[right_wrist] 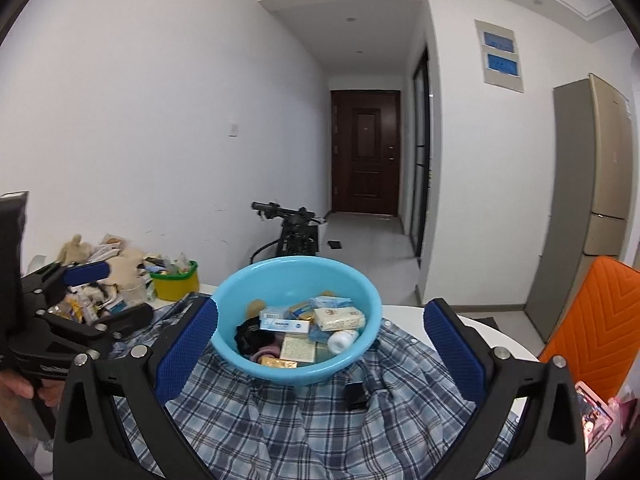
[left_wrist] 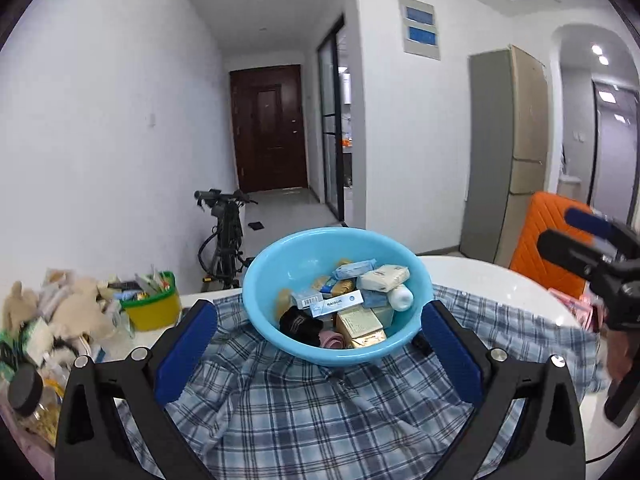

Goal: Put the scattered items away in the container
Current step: 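Pull both open tools back from the basin over the plaid shirt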

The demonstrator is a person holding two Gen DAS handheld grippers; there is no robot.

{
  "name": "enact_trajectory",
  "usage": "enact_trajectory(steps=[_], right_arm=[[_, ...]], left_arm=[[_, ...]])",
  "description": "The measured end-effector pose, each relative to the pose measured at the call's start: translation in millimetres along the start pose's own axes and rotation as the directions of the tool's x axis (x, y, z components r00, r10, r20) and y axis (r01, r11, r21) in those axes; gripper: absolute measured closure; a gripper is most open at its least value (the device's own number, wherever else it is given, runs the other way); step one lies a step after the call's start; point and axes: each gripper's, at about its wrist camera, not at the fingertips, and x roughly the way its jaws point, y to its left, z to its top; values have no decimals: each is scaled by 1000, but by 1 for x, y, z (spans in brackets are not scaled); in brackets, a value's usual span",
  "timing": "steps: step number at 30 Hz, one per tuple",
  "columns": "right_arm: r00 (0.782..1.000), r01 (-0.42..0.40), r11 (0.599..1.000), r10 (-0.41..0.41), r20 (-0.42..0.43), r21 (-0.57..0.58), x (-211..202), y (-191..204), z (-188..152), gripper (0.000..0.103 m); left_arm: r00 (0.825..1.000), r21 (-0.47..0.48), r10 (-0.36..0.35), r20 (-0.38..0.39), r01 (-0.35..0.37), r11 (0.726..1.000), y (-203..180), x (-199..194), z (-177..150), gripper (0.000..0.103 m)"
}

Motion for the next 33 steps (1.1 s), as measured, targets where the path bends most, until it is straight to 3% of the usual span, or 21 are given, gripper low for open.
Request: enact_trajectory(steps=[7,17,24,33], right_arm=[[998,-12,999,14,-62,47,9,-8,-20,0],[970,-9,995,32,-241,96,41,-16,-100,0],[960,10,995,17,-279,95,49,-23,-124,0],[958,-23,998,38,-285,56,55,-16,-133,0]], left_arm=[[999,-19,16,-35,-17,1000,13,7,-18,0],[980,-90,5,-198,-23,996,30,46,-88,0],[970,-68,3,-245,-20,997,24,59,-115,0],[964,-80,-20,-264,-1,997,23,65,-118,0]])
